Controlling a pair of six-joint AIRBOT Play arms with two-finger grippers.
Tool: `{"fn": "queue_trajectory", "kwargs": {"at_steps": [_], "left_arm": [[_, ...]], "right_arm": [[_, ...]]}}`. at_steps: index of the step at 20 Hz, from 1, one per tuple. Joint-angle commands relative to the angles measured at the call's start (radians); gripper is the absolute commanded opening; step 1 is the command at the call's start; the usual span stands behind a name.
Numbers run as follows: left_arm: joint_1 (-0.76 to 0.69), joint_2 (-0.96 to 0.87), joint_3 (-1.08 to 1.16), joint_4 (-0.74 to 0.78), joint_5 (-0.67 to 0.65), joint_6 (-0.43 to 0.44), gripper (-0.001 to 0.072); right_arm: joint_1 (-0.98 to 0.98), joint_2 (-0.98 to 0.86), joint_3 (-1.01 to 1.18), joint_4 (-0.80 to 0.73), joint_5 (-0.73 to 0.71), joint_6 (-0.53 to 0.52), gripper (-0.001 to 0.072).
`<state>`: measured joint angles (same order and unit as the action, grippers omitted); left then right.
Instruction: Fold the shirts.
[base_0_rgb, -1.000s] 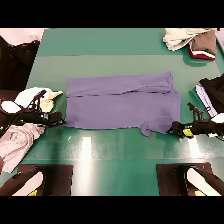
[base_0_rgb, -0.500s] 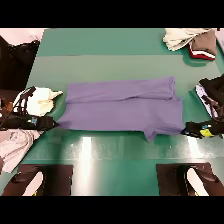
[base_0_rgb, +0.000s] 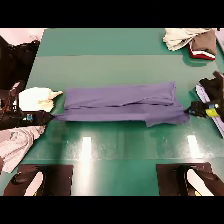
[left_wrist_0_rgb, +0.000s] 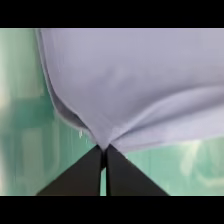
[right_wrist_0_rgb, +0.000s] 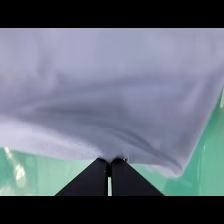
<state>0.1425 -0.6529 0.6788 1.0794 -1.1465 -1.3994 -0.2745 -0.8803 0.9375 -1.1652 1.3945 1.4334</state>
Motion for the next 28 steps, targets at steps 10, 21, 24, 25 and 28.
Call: {"fn": "queue_trajectory", "kwargs": {"at_steps": [10, 21, 24, 25, 28], "left_arm": [[0.001, -0.52, 0.271, -0.056, 0.296, 0.02, 0.0026], [0.001, -0.817, 0.552, -0.114, 0.32, 0.012, 0.0615], [0.001, -0.814, 0.558, -0.115, 0.235, 0.029, 0.0613], [0.001, -0.814, 0.557, -0.115, 0.193, 0.042, 0.0601], [0.001, -0.814, 0.557, -0.119, 0.077, 0.053, 0.0028]], "right_arm": [[0.114, -0.528, 0.443, 0.012, -0.201, -0.001, 0.0013], [0.102, -0.773, 0.615, 0.134, -0.209, -0.001, 0.0598], [0.061, -0.772, 0.666, 0.145, -0.093, -0.002, 0.0598], [0.037, -0.772, 0.674, 0.145, -0.043, -0.003, 0.0598], [-0.05, -0.772, 0.675, 0.145, 0.044, -0.05, 0.0714]]}}
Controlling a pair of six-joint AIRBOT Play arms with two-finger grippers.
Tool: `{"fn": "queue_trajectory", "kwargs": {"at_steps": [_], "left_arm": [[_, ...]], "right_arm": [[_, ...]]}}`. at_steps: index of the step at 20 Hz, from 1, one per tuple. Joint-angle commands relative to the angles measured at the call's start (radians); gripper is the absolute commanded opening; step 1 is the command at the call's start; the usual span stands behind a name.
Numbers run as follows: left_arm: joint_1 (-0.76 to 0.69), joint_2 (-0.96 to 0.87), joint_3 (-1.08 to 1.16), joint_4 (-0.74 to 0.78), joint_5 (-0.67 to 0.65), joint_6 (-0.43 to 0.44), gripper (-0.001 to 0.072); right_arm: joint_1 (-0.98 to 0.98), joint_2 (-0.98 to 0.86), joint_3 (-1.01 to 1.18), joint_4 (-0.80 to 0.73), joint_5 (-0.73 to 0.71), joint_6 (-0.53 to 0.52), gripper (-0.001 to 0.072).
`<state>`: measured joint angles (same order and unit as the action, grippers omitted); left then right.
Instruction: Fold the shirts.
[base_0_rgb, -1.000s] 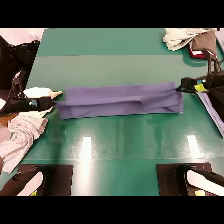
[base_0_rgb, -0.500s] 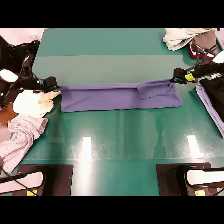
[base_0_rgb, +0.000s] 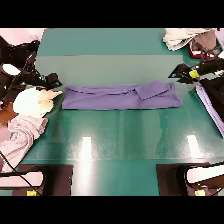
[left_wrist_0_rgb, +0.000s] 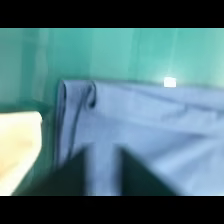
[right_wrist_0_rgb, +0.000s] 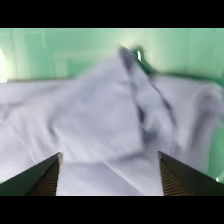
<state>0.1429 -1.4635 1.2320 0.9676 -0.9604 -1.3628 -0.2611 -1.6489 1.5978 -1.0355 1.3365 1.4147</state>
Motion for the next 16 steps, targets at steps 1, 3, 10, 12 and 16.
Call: {"fn": "queue_trajectory", "kwargs": {"at_steps": [1, 3, 10, 12, 16], "left_arm": [[0.0, -0.003, 0.004, -0.011, -0.142, 0.017, 0.0027], [-0.008, -0.003, 0.004, -0.026, -0.2, 0.017, 0.0026], [-0.279, -0.003, 0.004, -0.026, -0.096, -0.041, 0.0026], [-0.324, -0.003, 0.004, -0.026, -0.09, -0.054, 0.0026], [-0.354, -0.003, 0.004, -0.026, -0.098, -0.073, 0.0026]], "right_arm": [[-0.097, -0.004, 0.014, 0.015, 0.121, -0.054, 0.0716], [-0.154, -0.018, 0.014, 0.016, 0.138, -0.09, 0.0716], [-0.256, -0.217, 0.014, 0.198, 0.209, -0.127, 0.0716], [-0.252, -0.262, 0.014, 0.256, 0.209, -0.144, 0.0716], [-0.203, -0.312, 0.014, 0.283, 0.212, -0.161, 0.0716]]}}
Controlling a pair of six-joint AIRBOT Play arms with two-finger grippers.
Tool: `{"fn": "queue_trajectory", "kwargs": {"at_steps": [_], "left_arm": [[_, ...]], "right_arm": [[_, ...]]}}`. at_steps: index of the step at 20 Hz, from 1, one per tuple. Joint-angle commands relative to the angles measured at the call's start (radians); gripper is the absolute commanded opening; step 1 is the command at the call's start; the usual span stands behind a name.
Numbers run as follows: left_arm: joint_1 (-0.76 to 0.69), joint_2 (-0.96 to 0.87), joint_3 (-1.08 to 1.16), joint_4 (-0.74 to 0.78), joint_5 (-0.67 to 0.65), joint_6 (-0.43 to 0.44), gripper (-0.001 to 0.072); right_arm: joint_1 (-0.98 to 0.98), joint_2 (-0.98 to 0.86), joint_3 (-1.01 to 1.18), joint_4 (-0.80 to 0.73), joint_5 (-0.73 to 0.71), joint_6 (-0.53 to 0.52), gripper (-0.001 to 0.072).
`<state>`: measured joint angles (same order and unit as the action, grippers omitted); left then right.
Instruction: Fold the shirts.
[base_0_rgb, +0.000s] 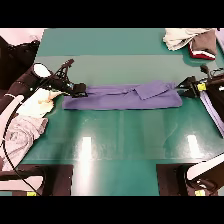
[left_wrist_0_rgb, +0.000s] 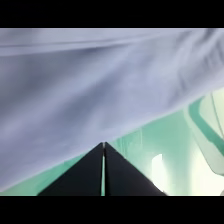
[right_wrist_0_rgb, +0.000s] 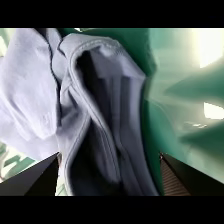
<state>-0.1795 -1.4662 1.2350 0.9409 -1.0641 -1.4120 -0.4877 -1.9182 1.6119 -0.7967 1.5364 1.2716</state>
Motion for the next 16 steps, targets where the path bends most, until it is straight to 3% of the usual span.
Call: {"fn": "queue_trajectory", "kwargs": {"at_steps": [1, 7, 8, 12, 13, 16], "left_arm": [[-0.032, 0.0, 0.001, 0.001, 0.005, -0.03, 0.0026], [-0.032, 0.0, 0.001, 0.001, -0.005, -0.029, 0.0026], [-0.032, 0.0, 0.001, 0.001, -0.005, -0.029, 0.0027], [-0.034, -0.001, 0.001, 0.001, 0.006, -0.041, 0.0026], [-0.042, -0.001, 0.001, 0.002, 0.021, -0.055, 0.0025], [-0.115, -0.005, 0.002, 0.001, 0.152, -0.063, 0.0025]], "right_arm": [[0.037, -0.053, 0.0, 0.046, 0.018, -0.018, 0.0715], [0.122, -0.07, 0.001, 0.046, 0.018, -0.035, 0.0709], [0.13, -0.07, 0.001, 0.045, 0.014, -0.035, 0.0642], [0.13, -0.063, 0.002, 0.046, 0.003, -0.05, 0.0126], [0.127, -0.054, 0.002, 0.046, 0.002, -0.071, 0.0046], [0.126, 0.01, 0.002, 0.046, -0.032, -0.08, 0.0016]]}}
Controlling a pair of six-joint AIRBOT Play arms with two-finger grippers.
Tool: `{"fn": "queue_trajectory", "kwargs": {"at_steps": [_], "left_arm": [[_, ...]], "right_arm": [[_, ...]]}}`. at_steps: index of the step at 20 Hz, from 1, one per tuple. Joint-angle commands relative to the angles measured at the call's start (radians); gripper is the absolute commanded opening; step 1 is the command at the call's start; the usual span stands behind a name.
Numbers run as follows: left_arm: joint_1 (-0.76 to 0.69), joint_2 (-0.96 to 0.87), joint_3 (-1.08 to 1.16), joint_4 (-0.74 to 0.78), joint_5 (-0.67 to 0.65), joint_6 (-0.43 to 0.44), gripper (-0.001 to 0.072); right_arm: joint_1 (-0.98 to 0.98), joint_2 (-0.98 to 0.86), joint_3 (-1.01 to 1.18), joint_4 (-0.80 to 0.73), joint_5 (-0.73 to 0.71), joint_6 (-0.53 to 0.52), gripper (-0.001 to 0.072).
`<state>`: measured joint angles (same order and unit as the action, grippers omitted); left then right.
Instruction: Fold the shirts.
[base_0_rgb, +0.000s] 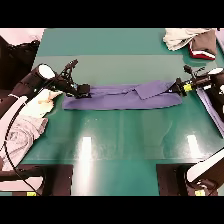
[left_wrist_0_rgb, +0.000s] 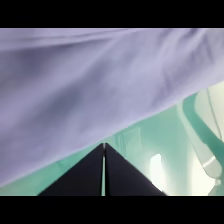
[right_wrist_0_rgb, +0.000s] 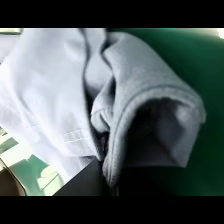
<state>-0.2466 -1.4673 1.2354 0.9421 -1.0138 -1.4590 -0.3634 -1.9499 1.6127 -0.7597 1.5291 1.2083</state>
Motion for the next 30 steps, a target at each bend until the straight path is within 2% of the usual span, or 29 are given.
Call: {"fn": "queue_trajectory", "kwargs": {"at_steps": [1, 4, 8, 10, 12, 17, 21, 24, 30], "left_arm": [[-0.08, -0.013, 0.005, 0.0, 0.146, -0.03, 0.0024], [-0.172, -0.09, 0.065, -0.001, 0.203, -0.034, 0.0025], [-0.254, -0.254, 0.238, -0.011, 0.194, -0.035, 0.0025], [-0.288, -0.338, 0.336, -0.011, 0.176, -0.035, 0.0025], [-0.315, -0.405, 0.406, -0.015, 0.161, -0.038, 0.0025], [-0.331, -0.475, 0.434, -0.029, 0.154, -0.042, 0.0025], [-0.32, -0.475, 0.433, 0.0, 0.171, -0.056, 0.0025], [-0.276, -0.451, 0.446, 0.013, 0.114, -0.057, 0.0025], [-0.101, -0.206, 0.482, 0.265, -0.017, -0.087, 0.0025]], "right_arm": [[0.006, 0.074, 0.001, 0.01, -0.027, -0.016, 0.0015], [0.03, 0.179, 0.002, 0.01, -0.028, -0.002, 0.0012], [0.106, 0.308, 0.002, 0.014, -0.029, 0.015, 0.0011], [0.15, 0.356, 0.002, 0.083, -0.027, 0.014, 0.0011], [0.199, 0.388, 0.014, 0.143, -0.033, 0.014, 0.0011], [0.327, 0.39, 0.161, 0.128, -0.018, 0.026, 0.0012], [0.391, 0.39, 0.202, 0.128, -0.019, 0.038, 0.0011], [0.43, 0.389, 0.202, 0.128, -0.021, 0.039, 0.0012], [0.533, 0.384, 0.202, 0.129, -0.107, 0.039, 0.0011]]}}
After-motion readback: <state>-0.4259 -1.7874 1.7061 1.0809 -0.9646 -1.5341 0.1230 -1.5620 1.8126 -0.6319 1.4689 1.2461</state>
